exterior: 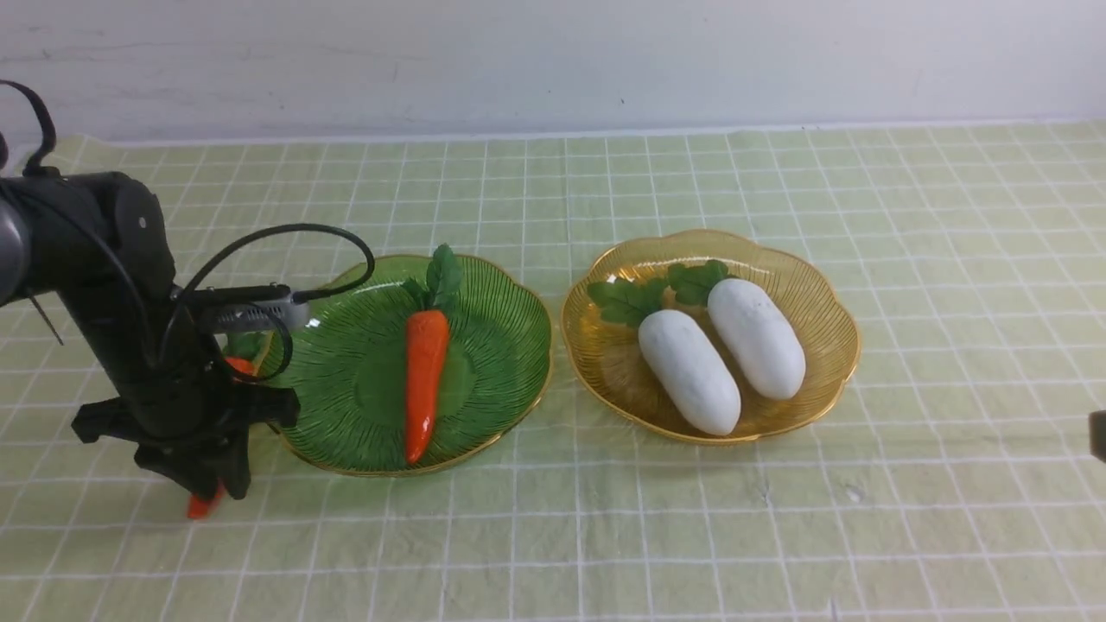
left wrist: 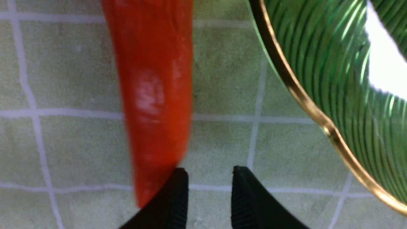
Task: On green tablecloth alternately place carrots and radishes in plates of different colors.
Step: 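Pick up the carrot and put it on the nearest plate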
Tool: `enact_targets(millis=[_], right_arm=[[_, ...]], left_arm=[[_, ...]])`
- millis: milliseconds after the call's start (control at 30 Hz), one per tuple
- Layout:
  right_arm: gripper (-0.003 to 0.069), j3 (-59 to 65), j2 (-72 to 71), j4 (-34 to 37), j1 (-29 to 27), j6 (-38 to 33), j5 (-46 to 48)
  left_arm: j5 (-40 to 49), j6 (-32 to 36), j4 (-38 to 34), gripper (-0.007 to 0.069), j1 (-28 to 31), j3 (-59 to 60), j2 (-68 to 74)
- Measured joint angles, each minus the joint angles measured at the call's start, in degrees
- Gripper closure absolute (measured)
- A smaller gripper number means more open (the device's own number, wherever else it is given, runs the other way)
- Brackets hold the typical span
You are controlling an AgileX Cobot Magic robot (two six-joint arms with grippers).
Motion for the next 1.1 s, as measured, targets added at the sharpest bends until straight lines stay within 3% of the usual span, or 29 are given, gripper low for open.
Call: enact_targets(millis=[100,333,533,1100], right_arm=[[0.0583,0.0,0.0,0.0,0.0,0.0,0.0],[0.0583,0.0,0.0,-0.1,0.0,0.0,0.0],[0.0583,0.0,0.0,-0.1,0.0,0.0,0.0],[0.0583,0.0,0.0,0.0,0.0,0.0,-0.4]], left_arm=[[-0.5,-0.1,0.0,0.0303,0.0,0.0,0.7],[1.5,-0.2,2.0,0.0189,0.0,0.0,0.7],[9.1,-0.7,7.0,0.0177,0.0,-4.3,0.7],[4.4,-2.6,11.5,0.0192,0.0,-7.3,6.6]])
